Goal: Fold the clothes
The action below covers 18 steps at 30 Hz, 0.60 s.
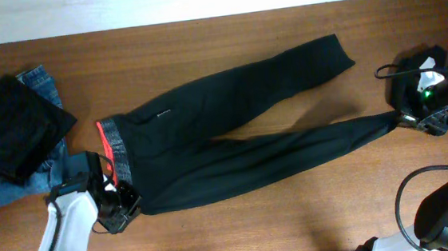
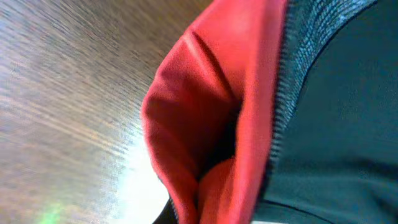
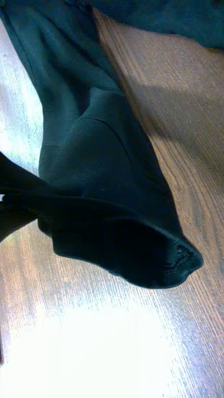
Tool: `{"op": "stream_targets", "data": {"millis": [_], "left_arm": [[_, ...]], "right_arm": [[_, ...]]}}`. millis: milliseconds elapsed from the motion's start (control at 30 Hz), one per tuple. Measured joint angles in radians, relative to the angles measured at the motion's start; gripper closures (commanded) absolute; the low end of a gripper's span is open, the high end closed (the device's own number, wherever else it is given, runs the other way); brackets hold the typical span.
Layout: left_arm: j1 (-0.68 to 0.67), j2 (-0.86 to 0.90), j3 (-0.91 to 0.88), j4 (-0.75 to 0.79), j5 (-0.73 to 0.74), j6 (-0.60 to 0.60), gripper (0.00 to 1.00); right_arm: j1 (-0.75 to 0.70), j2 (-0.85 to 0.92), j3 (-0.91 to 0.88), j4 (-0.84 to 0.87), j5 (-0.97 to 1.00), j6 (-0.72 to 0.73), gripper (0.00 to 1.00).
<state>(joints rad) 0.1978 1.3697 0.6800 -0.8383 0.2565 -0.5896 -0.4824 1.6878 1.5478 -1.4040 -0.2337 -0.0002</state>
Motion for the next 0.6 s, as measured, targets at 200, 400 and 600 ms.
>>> {"op": "stream_targets", "data": {"millis": [200,400,600], "left_arm": [[0.000,-0.174,0.022,0.016,-0.078,0.022,0.99],[0.000,-0.249,0.033,0.153,-0.152,0.025,0.99],[0.000,-0.218,0.035,0.329,-0.170,0.025,0.99]], "right_arm": [[0.004,0.000,0.000,0.014,0.000,0.000,0.95],[0.043,0.000,0.000,0.051,0.000,0.000,0.95],[0.080,0.033,0.001,0.109,-0.001,0.004,0.95]]}}
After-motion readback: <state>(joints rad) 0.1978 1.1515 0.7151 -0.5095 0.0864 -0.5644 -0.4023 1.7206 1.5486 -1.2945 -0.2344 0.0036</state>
